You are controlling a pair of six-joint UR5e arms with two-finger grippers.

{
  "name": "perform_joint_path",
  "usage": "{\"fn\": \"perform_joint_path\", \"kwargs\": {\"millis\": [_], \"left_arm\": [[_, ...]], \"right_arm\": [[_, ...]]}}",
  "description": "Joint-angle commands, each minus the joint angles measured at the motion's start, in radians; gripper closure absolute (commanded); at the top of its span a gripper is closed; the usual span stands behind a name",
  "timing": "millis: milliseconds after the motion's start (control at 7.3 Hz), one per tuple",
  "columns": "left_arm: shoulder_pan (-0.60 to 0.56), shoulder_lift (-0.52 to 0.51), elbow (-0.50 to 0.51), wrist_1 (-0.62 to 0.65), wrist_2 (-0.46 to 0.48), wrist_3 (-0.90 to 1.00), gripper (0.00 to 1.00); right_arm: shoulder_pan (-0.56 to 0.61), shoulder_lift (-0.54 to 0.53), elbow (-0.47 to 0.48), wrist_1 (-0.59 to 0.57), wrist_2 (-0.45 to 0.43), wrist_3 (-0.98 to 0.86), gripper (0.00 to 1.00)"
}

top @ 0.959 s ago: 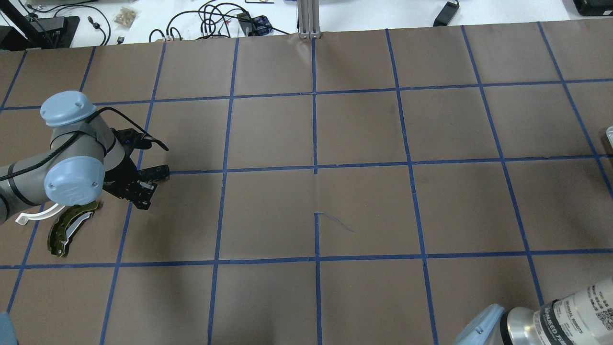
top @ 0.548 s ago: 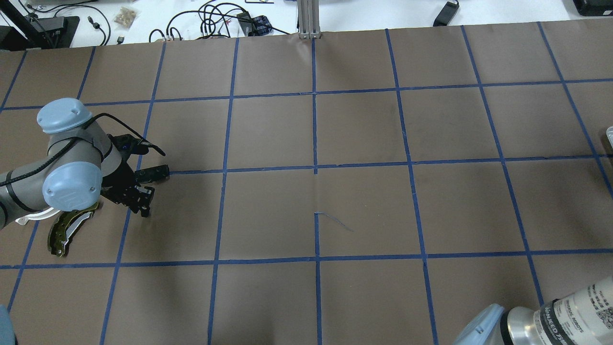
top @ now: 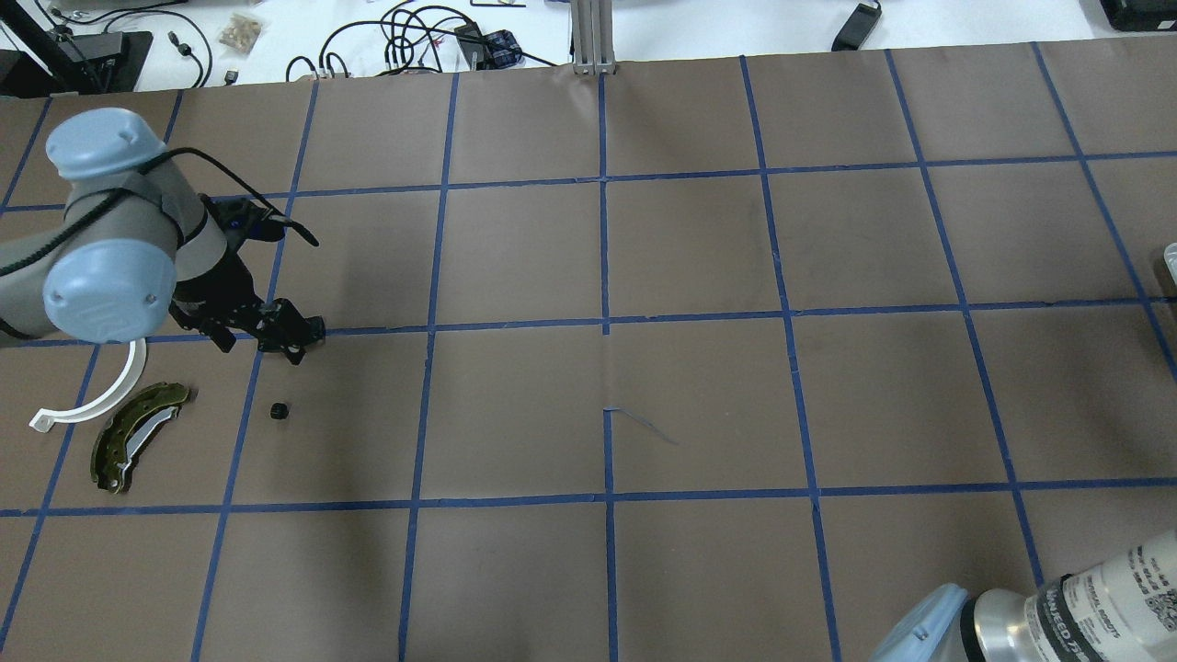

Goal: Place bearing gear from tray to pile

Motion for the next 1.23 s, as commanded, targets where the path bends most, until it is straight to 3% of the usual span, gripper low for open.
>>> {"fn": "perform_joint_path", "kwargs": {"millis": [0,274,548,685,822,1096], "left_arm": [[-0.127,0.049,0.231,-0.277,-0.002,-0.142,0.0],[-0.294,0.075,0.282,-0.307,-0.007,-0.403,0.0],[-0.338,0.137,0.294,-0.271,-0.056,-0.424,0.0],[-0.341,0.145,0.311,-0.1,-0.052,-0.424,0.0],[-0.341,0.152,0.318,-0.076,-0.047,-0.425,0.0],[-0.324,0.179,0.33,-0.27,-0.055,-0.422,0.0]], "right_arm": [[0.0,-0.003,0.0,0.008,-0.011,0.003,1.0],[0.0,-0.016,-0.005,0.023,-0.014,0.003,1.0],[0.014,-0.061,-0.006,0.038,0.001,0.001,1.0],[0.056,-0.128,-0.005,0.11,0.014,0.01,1.0],[0.124,-0.195,-0.002,0.211,0.037,0.092,1.0],[0.277,-0.294,0.003,0.363,0.041,0.281,1.0]]}}
